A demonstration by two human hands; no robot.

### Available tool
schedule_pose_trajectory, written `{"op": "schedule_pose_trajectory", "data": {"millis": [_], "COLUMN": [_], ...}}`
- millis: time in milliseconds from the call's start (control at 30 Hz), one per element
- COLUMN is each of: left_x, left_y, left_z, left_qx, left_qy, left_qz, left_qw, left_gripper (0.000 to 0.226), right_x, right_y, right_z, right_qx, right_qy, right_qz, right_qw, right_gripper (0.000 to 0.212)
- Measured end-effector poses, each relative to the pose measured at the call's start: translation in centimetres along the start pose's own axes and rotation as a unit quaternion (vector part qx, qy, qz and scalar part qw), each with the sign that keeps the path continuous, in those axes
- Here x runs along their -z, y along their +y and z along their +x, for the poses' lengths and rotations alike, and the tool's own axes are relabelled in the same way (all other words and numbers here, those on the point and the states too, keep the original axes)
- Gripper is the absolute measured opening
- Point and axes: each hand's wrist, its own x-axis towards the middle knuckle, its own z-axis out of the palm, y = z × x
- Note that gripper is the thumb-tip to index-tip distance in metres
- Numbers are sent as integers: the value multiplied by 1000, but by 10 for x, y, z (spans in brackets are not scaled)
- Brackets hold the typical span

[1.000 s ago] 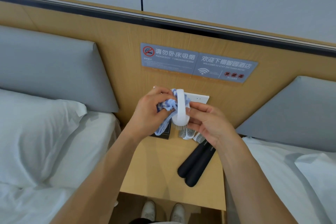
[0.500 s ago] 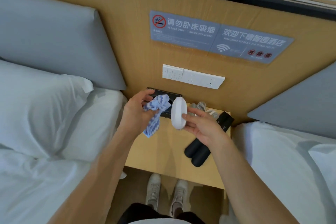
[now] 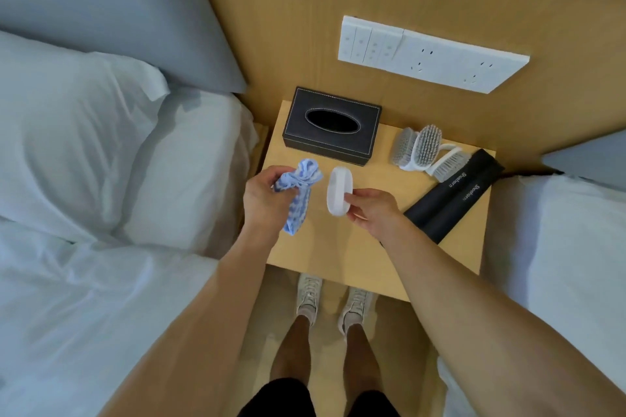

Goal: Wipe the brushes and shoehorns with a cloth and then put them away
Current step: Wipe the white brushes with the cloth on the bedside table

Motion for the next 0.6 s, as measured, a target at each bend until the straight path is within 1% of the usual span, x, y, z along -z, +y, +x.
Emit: {"op": "schedule_pose_trajectory", "data": {"millis": [67, 167, 267, 367, 500, 600], "left_x": [-6, -11, -14, -16, -13, -11], "left_y": [-14, -33, -46, -51, -54, -55], "left_z": [3, 9, 15, 23, 33, 36], "left_qx": [3, 19, 23, 26, 30, 27], "left_qy": [-5, -4, 4, 12, 27, 32], "left_qz": [3, 13, 15, 14, 8, 9], "left_qw": [1000, 1000, 1000, 999, 999, 999], "left_gripper": [38, 39, 37, 35, 34, 36], "right_x": [-8, -20, -28, -33, -40, -47], "right_y": [6, 12, 15, 20, 22, 20], "right_z": [20, 47, 68, 81, 89, 91], "right_qx": [12, 33, 42, 42, 53, 58], "right_qy": [22, 56, 79, 96, 110, 119], "right_qz": [-10, -25, -30, -50, -48, -53], "right_qw": [1000, 998, 996, 993, 991, 990], "right_gripper": [15, 30, 34, 31, 21, 21]}}
